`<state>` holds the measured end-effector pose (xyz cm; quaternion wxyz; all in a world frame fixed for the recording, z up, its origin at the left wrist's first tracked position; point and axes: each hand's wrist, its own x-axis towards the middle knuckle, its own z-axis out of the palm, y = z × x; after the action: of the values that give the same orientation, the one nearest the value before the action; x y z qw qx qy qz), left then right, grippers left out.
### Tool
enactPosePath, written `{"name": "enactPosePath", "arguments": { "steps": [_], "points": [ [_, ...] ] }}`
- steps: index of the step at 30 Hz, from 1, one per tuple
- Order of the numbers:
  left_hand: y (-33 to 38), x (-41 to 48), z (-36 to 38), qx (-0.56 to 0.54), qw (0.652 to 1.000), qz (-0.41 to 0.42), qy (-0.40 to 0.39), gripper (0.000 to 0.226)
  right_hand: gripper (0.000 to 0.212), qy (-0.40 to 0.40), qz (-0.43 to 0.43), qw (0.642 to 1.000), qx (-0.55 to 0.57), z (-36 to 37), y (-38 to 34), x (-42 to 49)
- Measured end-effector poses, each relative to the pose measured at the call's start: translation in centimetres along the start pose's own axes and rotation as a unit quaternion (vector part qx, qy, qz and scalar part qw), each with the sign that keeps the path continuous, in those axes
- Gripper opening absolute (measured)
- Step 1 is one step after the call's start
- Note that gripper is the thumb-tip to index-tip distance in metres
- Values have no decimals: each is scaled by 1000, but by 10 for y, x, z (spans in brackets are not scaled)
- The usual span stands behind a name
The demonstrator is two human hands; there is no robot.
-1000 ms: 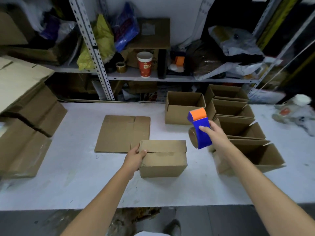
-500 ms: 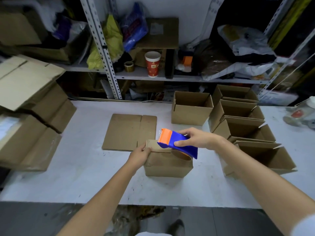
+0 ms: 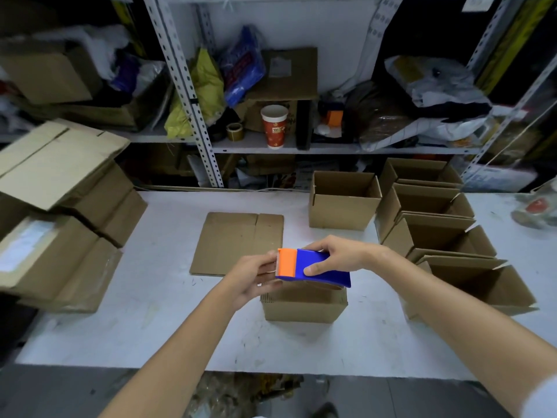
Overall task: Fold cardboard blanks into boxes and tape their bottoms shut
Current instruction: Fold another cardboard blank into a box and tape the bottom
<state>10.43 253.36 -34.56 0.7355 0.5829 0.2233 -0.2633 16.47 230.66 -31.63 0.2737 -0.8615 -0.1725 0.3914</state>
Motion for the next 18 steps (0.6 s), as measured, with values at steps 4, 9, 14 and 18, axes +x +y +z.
{"name": "enactPosePath", "arguments": {
  "steps": [4, 9, 14, 18],
  "points": [
    [-8, 8, -5, 23, 1000, 0, 21, 23, 58, -1, -1, 1000, -10, 2, -3, 0],
    [-16, 18, -5, 84, 990, 26, 106, 22, 59, -2, 8, 999, -43, 8, -16, 6],
    [-22, 25, -13, 97, 985, 40, 135, 14, 62, 9, 38, 997, -69, 17, -24, 19],
    [-26, 33, -16, 118, 980, 50, 153, 12, 63, 19, 53, 995, -87, 21, -28, 23]
  ]
}}
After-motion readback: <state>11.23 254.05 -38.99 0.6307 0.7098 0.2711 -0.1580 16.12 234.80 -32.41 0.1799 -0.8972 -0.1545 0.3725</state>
